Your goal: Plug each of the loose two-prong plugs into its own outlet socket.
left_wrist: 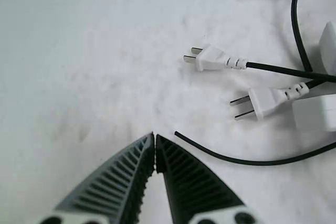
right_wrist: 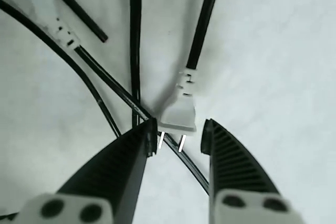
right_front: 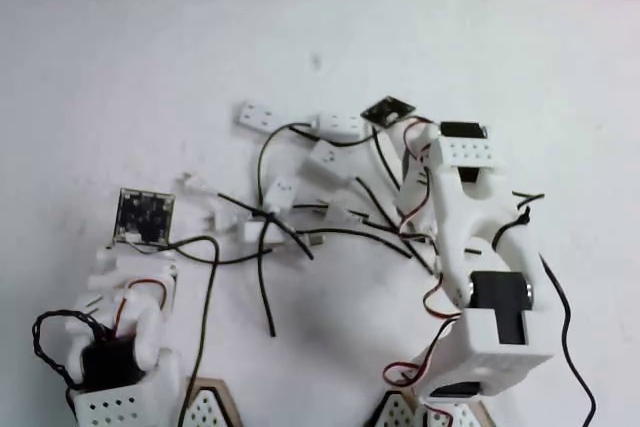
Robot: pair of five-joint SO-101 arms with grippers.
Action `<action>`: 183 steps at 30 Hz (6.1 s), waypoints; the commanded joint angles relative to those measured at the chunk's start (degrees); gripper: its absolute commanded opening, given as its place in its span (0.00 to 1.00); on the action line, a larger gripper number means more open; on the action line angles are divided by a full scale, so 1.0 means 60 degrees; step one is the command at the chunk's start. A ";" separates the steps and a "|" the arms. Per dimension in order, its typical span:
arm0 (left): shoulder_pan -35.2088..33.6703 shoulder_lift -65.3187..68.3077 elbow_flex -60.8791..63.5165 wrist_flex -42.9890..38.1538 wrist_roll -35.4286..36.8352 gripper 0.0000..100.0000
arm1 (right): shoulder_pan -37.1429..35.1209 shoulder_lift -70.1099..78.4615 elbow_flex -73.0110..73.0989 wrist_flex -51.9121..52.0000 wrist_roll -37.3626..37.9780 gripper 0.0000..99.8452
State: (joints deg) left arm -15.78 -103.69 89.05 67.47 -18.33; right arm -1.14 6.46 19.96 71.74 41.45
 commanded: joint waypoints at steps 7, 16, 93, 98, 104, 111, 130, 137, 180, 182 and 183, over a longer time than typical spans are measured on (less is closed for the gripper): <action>-0.0066 -0.0110 -0.0088 -0.0205 -0.0088 0.03 | 0.0535 0.1194 -0.0469 -0.0725 -0.0088 0.14; -0.0066 -0.0110 -0.0073 -0.0205 -0.0088 0.03 | -0.0139 0.1516 -0.0440 -0.0652 -0.0103 0.08; -0.0022 -0.0110 0.0117 -0.0410 -0.0088 0.03 | 0.0154 -0.1912 -0.1128 0.1150 0.0249 0.02; -0.0022 -0.0110 0.0117 -0.0410 -0.0088 0.03 | 0.0125 -0.1238 -0.0542 -0.0007 0.0249 0.02; -0.0022 -0.0110 0.0117 -0.0410 -0.0088 0.03 | 0.0125 -0.0154 -0.0513 -0.0857 0.0234 0.07; -0.0037 -0.0110 0.0117 -0.0410 -0.0088 0.03 | 0.0168 -0.0945 -0.0513 -0.0256 0.0234 0.13; -0.0022 -0.0110 0.0117 -0.0410 -0.0088 0.03 | 0.0183 0.1912 -0.2520 0.1048 -0.0440 0.13; -0.0037 -0.0110 0.0117 -0.0410 -0.0088 0.03 | 0.0139 0.2908 -0.3663 0.1648 -0.0513 0.08; -0.0022 -0.0110 0.0132 -0.0410 -0.0088 0.03 | -0.0359 0.2835 -0.2330 0.1531 -0.0425 0.02; -0.0022 -0.0110 0.0132 -0.0410 -0.0088 0.03 | -0.0359 0.2879 -0.2330 0.1546 -0.0425 0.02; -0.0022 -0.0110 0.0132 -0.0410 -0.0088 0.03 | -0.0359 0.2879 -0.2330 0.1560 -0.0425 0.02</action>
State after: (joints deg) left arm -15.78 -103.69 90.20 66.42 -18.33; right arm -2.55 23.43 6.33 81.32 38.81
